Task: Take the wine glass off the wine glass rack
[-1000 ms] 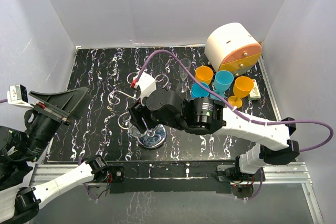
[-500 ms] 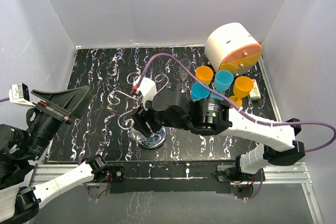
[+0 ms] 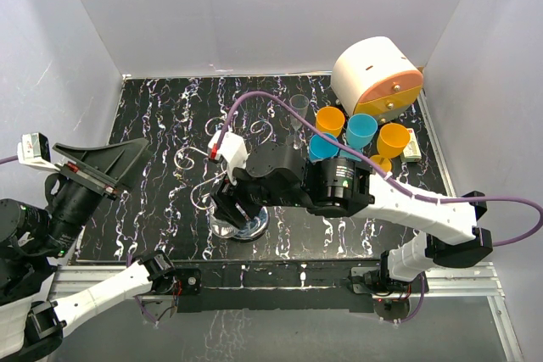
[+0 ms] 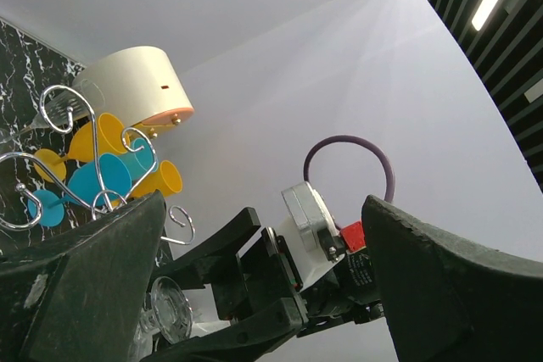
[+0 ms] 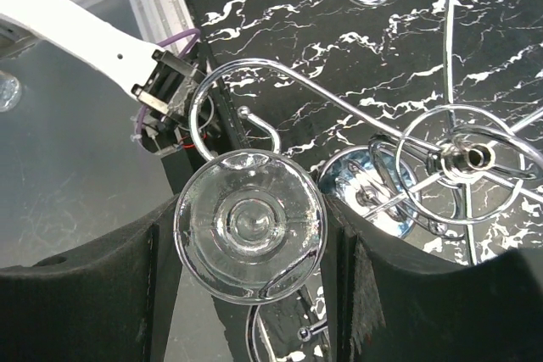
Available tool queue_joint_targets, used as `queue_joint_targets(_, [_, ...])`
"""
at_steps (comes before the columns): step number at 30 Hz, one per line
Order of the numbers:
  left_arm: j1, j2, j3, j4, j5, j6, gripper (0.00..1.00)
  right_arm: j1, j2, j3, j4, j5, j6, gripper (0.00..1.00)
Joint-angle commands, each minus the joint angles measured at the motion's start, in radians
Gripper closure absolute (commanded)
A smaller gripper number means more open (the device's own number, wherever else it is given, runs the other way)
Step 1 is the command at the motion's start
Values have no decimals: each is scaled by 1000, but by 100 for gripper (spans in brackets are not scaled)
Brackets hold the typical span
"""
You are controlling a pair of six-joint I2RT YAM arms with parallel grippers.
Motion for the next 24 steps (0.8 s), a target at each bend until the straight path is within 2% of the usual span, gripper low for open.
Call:
queue_joint_targets(1, [0,28,2,34,7,4,1,-2,-58,11,94,-88,-24,100])
queue_joint_targets(6, [0,33,-2,43,11,7,1,-2,-79,15,110,-161,-5,100])
queue_joint_targets(10, [0,47,2,48,16,22,1,-3,-95,44,115,-157,38,100])
queue_joint_targets(15, [0,63,-2,64,25,32,1,-3,-123,103,131,-83,108,100])
queue_joint_targets(24, [0,104,-2,140,70,85,1,-4,-156,224,168,144,182,100])
